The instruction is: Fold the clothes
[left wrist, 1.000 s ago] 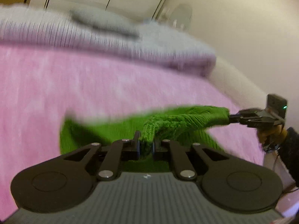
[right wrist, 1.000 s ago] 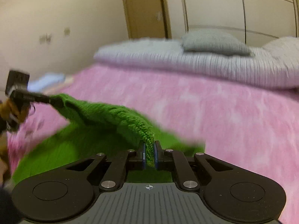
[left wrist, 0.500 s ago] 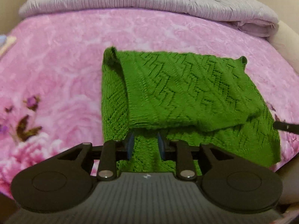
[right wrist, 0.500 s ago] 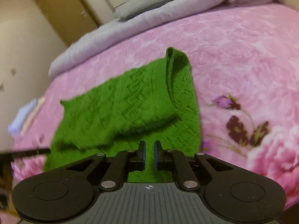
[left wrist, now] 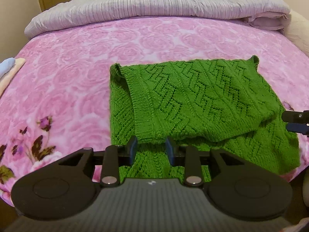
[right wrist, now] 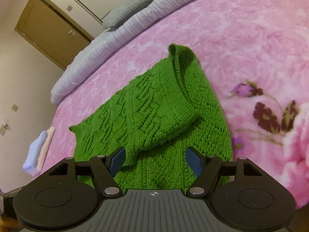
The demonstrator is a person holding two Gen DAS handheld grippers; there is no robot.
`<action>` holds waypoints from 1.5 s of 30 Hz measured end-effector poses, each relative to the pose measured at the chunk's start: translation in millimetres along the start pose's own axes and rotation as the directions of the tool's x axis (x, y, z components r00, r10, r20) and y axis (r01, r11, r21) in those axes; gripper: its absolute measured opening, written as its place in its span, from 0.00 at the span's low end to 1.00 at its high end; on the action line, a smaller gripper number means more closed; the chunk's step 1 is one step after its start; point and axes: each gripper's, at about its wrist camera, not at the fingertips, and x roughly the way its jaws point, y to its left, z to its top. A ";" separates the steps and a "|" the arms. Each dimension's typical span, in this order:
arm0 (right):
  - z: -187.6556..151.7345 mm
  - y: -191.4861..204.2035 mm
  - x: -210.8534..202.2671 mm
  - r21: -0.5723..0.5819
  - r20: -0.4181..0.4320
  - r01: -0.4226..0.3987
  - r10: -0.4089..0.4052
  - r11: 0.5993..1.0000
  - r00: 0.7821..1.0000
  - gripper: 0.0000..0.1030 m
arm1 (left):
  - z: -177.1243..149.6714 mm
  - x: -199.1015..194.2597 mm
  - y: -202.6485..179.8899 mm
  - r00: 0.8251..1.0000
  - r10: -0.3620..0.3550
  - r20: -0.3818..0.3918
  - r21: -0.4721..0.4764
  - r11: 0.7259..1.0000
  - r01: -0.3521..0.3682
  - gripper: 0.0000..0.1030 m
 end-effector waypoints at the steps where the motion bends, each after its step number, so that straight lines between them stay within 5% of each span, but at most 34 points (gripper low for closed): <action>1: 1.5 -0.9 1.5 0.002 0.000 0.002 -0.002 1.000 1.000 0.70 | 1.1 2.2 -0.2 1.000 -0.003 -0.001 0.000 1.000 0.003 0.27; 8: 7.3 -8.6 9.1 0.043 0.005 -0.002 0.002 0.999 1.000 0.70 | 3.2 19.1 0.1 0.999 -0.042 -0.005 -0.009 0.999 0.042 0.28; 10: 8.2 -12.5 10.0 0.073 0.002 -0.016 0.016 0.997 1.000 0.70 | -0.7 20.1 3.7 0.992 -0.124 0.024 -0.005 0.992 0.124 0.28; 13: 7.9 -21.3 10.3 0.165 -0.004 -0.059 0.061 0.984 0.998 0.70 | -17.5 11.1 4.4 0.959 -0.250 0.134 0.144 0.962 0.230 0.28; 18: 8.9 -41.1 11.1 0.332 0.016 -0.129 0.131 0.934 0.991 0.70 | -42.4 5.6 -14.0 0.955 -0.234 0.184 0.460 0.879 0.126 0.29; 27: 19.9 -46.0 28.4 0.411 0.037 -0.116 0.111 0.904 0.993 0.59 | -46.1 36.9 -22.2 0.966 -0.180 0.186 0.601 0.798 0.033 0.31; 33: 25.5 -45.1 44.4 0.427 0.027 -0.089 0.086 0.900 0.996 0.56 | -56.1 52.2 -25.3 0.967 -0.176 0.184 0.697 0.717 -0.002 0.35; 35: 26.1 -45.4 47.5 0.430 0.013 -0.065 0.065 0.901 0.998 0.39 | -54.6 53.9 -24.2 0.966 -0.185 0.182 0.709 0.705 0.001 0.36; 37: 25.6 -46.5 46.6 0.426 0.016 -0.046 0.043 0.904 0.999 0.20 | -51.2 53.8 -19.4 0.964 -0.196 0.178 0.694 0.719 0.018 0.27; 38: 24.2 -47.2 44.4 0.413 0.032 -0.058 0.049 0.909 0.998 0.13 | -49.4 53.7 -16.9 0.963 -0.203 0.176 0.686 0.727 0.028 0.16; 45: 2.1 -40.6 7.7 0.321 0.102 -0.098 0.068 0.942 0.992 0.08 | -54.2 18.6 0.7 0.943 -0.245 0.224 0.615 0.786 0.058 0.07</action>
